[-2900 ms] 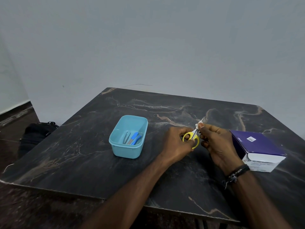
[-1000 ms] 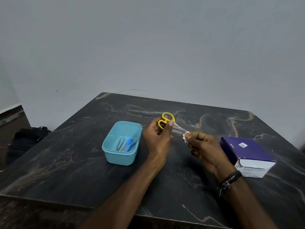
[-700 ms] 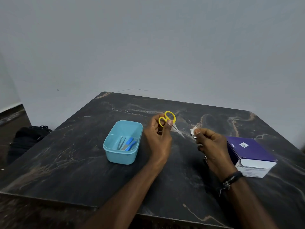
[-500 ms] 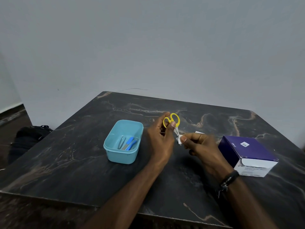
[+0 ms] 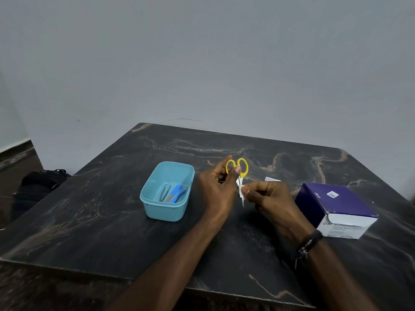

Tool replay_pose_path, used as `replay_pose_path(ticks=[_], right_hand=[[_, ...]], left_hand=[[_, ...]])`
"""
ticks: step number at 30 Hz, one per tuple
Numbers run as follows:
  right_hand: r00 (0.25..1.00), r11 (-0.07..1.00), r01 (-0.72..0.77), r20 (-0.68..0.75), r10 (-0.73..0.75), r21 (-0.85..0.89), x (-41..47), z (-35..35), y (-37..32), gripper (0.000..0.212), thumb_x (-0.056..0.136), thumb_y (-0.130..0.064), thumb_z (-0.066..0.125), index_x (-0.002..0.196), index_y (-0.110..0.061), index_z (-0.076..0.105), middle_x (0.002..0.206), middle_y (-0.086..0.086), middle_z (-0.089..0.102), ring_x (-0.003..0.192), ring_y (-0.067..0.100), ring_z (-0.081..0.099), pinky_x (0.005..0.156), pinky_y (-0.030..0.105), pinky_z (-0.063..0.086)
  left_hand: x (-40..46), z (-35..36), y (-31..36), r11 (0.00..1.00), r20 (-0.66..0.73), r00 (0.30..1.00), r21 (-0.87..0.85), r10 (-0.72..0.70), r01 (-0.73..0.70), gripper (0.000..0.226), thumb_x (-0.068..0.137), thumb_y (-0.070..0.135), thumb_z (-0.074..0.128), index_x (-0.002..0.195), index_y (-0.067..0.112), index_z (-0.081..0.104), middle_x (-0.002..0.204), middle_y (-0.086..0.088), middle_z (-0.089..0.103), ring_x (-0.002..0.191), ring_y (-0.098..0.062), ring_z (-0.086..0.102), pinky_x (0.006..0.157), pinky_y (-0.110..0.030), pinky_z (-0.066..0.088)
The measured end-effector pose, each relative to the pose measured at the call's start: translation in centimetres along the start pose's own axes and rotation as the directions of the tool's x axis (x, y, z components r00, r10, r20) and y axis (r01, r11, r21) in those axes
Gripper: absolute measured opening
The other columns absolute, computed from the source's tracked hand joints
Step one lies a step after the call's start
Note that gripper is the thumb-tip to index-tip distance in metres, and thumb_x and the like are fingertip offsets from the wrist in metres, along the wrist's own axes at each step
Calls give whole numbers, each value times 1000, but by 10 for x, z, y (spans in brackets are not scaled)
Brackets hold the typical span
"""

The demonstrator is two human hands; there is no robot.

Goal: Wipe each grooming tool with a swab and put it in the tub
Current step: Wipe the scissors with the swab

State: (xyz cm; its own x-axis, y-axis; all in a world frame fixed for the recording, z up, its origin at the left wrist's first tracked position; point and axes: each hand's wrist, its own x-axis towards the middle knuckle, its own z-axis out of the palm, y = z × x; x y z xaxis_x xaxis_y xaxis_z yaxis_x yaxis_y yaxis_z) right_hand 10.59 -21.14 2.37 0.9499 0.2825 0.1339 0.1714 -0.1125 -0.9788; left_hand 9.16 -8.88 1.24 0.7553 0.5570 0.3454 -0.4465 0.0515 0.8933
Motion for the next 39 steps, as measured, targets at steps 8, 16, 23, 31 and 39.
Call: replay_pose_path(ticks=[8, 16, 23, 31, 39], right_hand=[[981, 996, -16, -190, 32, 84, 6, -8, 4, 11, 87, -16, 68, 87, -8, 75, 72, 9, 63, 67, 15, 47, 56, 24, 37], [963, 989, 10, -269, 30, 146, 9, -15, 8, 15, 89, -18, 66, 99, -9, 73, 82, 9, 67, 71, 13, 50, 60, 26, 40], [961, 985, 24, -275, 25, 174, 8, -15, 6, 16, 89, -21, 66, 98, -11, 73, 88, 9, 76, 80, 25, 63, 72, 38, 45], [914, 967, 89, -405, 15, 237, 14, -14, 4, 5, 88, -16, 67, 90, -16, 72, 78, 6, 66, 65, 12, 49, 55, 23, 41], [904, 955, 113, -427, 16, 275, 12, -15, 1, 7, 89, -15, 66, 84, -16, 71, 77, 11, 61, 63, 13, 48, 54, 23, 41]], left_hand=[[-5, 2, -1, 1000, 98, 995, 17, -17, 16, 22, 74, 23, 78, 90, 35, 71, 82, -10, 74, 78, -27, 72, 71, -56, 57], [-8, 3, -7, 988, 271, 962, 146, 12, -54, 6, 75, 34, 71, 79, 34, 68, 75, -20, 68, 66, -29, 65, 61, -60, 54], [-15, 1, -1, 978, 414, 910, 192, -4, -83, 12, 87, 9, 66, 96, 11, 73, 76, -13, 71, 65, -24, 71, 53, -31, 58], [-8, 3, -3, 990, 205, 978, 143, -36, 7, 18, 82, 17, 72, 87, 34, 69, 81, -10, 70, 69, -32, 71, 64, -53, 59], [-1, -6, 51, 982, 95, 989, 141, 114, -127, 15, 81, 13, 75, 85, 25, 66, 78, 1, 71, 72, -19, 71, 68, -45, 60]])
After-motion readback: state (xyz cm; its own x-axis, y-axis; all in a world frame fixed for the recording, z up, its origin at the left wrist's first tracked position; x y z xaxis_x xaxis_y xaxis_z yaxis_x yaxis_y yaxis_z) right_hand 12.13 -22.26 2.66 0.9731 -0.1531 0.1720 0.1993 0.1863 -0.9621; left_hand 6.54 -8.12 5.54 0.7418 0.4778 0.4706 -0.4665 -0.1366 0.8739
